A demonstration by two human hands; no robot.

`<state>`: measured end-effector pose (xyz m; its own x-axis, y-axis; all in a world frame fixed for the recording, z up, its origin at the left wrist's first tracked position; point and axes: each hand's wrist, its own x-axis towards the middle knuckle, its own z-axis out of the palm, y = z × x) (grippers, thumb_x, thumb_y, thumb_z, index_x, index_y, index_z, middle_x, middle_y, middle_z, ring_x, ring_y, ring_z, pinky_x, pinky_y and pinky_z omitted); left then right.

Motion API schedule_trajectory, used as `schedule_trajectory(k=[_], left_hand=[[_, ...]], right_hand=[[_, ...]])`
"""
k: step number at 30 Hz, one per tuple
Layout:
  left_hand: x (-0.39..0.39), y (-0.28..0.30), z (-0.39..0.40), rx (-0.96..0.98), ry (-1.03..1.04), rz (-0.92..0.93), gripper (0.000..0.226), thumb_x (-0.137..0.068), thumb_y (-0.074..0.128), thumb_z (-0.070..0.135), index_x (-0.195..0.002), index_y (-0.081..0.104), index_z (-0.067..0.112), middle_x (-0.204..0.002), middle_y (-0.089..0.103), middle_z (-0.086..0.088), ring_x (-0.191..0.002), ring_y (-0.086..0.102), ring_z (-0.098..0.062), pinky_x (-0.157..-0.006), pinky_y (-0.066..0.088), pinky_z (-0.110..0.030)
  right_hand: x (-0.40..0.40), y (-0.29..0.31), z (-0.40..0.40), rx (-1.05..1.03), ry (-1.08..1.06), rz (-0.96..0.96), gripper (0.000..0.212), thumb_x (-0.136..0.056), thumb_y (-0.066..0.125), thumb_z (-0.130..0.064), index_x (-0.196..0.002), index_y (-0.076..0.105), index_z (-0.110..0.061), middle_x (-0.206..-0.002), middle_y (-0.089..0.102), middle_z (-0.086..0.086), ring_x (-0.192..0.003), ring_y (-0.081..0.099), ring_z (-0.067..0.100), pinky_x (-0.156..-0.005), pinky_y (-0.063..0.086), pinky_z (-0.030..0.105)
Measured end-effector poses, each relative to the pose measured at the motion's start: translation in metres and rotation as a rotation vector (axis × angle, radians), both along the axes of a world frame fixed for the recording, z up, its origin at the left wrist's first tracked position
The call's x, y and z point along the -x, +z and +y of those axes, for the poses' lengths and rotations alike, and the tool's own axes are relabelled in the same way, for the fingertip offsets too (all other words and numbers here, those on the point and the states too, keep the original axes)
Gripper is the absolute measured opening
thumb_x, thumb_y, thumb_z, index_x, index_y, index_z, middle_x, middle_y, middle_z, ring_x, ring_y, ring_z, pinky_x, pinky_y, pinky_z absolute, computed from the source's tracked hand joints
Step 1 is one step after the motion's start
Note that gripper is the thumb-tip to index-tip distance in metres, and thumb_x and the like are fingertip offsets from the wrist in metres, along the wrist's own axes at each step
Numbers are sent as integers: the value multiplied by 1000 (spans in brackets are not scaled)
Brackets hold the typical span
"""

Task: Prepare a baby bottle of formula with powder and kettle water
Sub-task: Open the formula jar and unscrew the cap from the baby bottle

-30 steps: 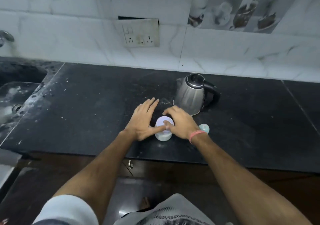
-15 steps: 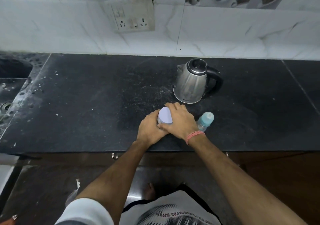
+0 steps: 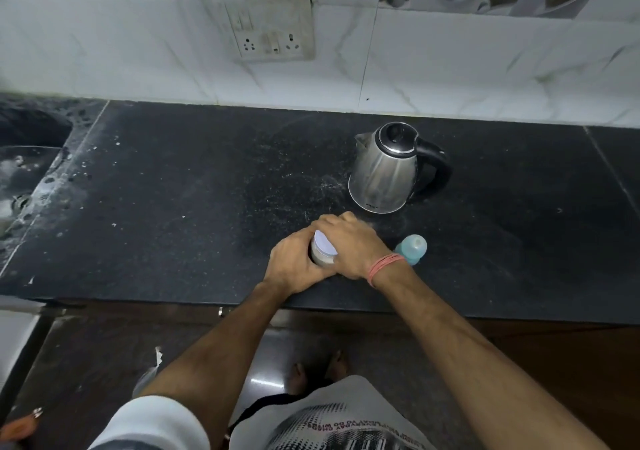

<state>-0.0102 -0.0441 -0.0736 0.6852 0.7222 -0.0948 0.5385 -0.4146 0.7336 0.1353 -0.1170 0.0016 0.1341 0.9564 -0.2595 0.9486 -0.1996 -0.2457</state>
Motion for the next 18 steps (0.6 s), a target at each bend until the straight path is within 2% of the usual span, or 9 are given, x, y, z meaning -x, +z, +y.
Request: schedule_trajectory(k=[3, 4, 6, 8, 11, 14, 16, 18], left_hand=[[1, -3, -2, 2, 21, 22, 74, -71, 95, 71, -133, 66, 44, -115, 79, 24, -104, 72, 0, -87, 57, -28], [1, -4, -2, -3, 28, 18, 75, -71, 95, 70, -136, 65, 45, -117, 79, 24, -106, 73, 0, -89, 58, -29], [-1, -4, -1, -9, 33, 2, 80, -73, 95, 65, -143, 63, 47, -122, 79, 25, -110, 73, -2, -93, 60, -33], [-3, -5, 0, -10, 45, 0, 84, -72, 95, 61, -148, 62, 48, -125, 78, 25, -113, 73, -4, -98, 61, -36], [-4, -7, -2, 8, 54, 14, 85, -70, 97, 65, -146, 63, 47, -123, 78, 25, -112, 74, -3, -98, 63, -38], [-5, -9, -6, 16, 80, 26, 77, -68, 97, 70, -134, 66, 46, -112, 81, 22, -104, 76, -3, -93, 64, -39], [-5, -8, -9, 21, 98, 33, 74, -67, 95, 72, -130, 67, 43, -109, 81, 20, -101, 76, -5, -92, 65, -41], [-5, -6, -11, 26, 91, 23, 77, -69, 93, 72, -135, 66, 43, -112, 81, 20, -103, 76, -5, -92, 64, -42]], right_hand=[[-3, 5, 3, 52, 10, 33, 78, -81, 89, -27, -149, 51, -29, -149, 53, -6, -131, 50, 26, -105, 49, 46], [-5, 7, 5, 65, -14, 38, 84, -80, 90, -32, -153, 48, -28, -153, 50, -5, -135, 49, 26, -106, 48, 46], [-6, 8, 6, 59, -88, -33, 93, -79, 87, -54, -156, 45, -23, -154, 48, 0, -137, 49, 27, -106, 50, 47], [-5, 8, 7, 23, -141, -159, 89, -82, 77, -70, -149, 51, -18, -145, 52, 5, -132, 53, 29, -99, 51, 47], [-5, 5, 5, 0, -62, -161, 74, -89, 75, -56, -149, 52, -19, -145, 52, 5, -130, 54, 30, -97, 52, 46], [-12, 5, 4, 54, 75, -32, 75, -82, 87, -40, -148, 51, -30, -146, 50, -2, -132, 48, 28, -101, 53, 48], [-12, 5, 2, 84, 102, 39, 80, -80, 89, -41, -148, 49, -32, -149, 48, -3, -134, 47, 28, -105, 52, 52], [-9, 5, 1, 74, 58, 1, 85, -80, 86, -49, -152, 44, -28, -151, 47, 0, -136, 49, 29, -105, 52, 51]])
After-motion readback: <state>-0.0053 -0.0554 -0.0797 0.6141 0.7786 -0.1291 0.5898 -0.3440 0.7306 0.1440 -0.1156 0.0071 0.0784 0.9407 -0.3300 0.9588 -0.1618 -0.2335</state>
